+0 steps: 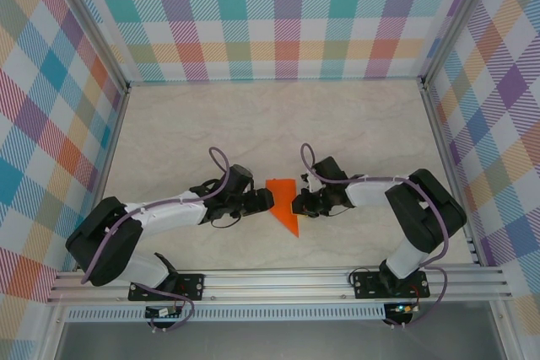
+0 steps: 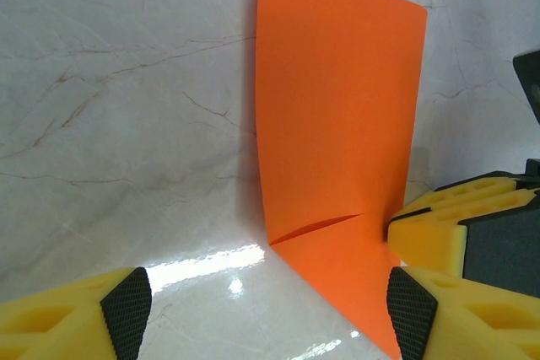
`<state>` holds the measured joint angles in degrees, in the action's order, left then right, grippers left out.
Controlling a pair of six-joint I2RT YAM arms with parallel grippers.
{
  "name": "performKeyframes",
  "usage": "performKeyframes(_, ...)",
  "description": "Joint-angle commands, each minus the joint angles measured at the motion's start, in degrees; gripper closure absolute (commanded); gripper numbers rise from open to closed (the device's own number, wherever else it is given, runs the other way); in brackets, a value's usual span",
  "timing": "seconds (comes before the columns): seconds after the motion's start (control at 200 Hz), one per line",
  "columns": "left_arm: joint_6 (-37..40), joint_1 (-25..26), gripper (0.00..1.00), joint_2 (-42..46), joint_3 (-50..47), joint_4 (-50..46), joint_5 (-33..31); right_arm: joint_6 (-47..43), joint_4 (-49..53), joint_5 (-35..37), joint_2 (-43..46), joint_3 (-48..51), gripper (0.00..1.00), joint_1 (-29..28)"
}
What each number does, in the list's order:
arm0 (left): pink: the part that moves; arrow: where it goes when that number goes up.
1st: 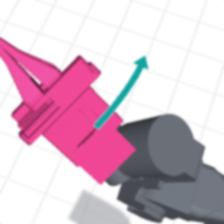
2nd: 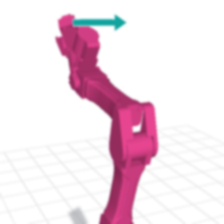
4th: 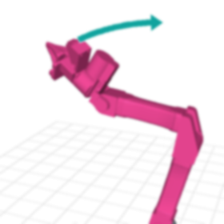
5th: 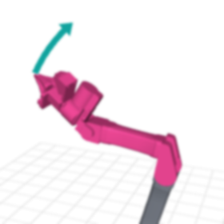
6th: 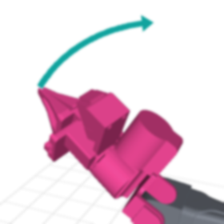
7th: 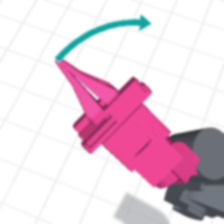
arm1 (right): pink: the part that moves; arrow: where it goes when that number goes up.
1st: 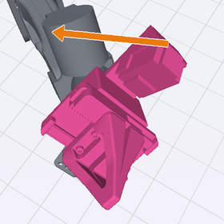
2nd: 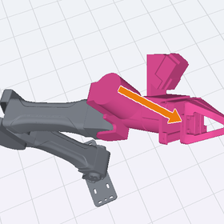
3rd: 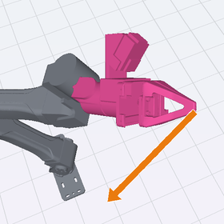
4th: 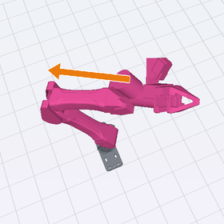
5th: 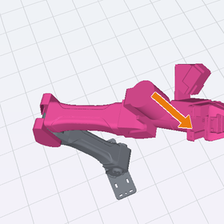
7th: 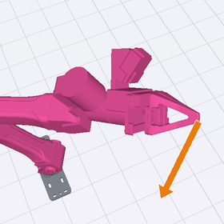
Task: Fold a paper plane with a square sheet of paper (pick it up from the middle)
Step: Fold the wing for the fifth time at the center of the table.
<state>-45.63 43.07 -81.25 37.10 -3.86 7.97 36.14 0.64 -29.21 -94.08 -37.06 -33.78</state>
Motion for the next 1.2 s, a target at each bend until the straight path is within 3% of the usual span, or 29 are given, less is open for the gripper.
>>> performKeyframes(0.0, -1.0, 0.1, 0.24, -0.6, 1.7, 1.4, 0.8, 0.7, -3.2, -1.2, -1.0, 3.1, 0.86, 0.9)
performKeyframes(0.14, -2.5, 0.7, 0.26, -2.3, 2.4, 2.0, 1.0, 1.3, -5.3, -1.9, -1.2, 4.6, 0.86, 1.6)
performKeyframes(0.315, -4.7, 1.6, 0.39, -5.9, 3.6, 4.3, 1.6, 1.2, -5.3, -1.9, -1.3, 4.9, 0.86, 1.7)
performKeyframes(0.64, -6.8, 2.5, 0.43, -9.9, 4.3, 7.9, 2.1, 1.2, -5.7, -0.9, -1.8, 5.5, 0.86, 1.7)
performKeyframes(1.195, -8.9, 3.4, 0.63, -10.3, 3.4, 14.8, 3.3, 1.0, -6.5, -0.9, -2.8, 5.7, 0.85, 1.8)
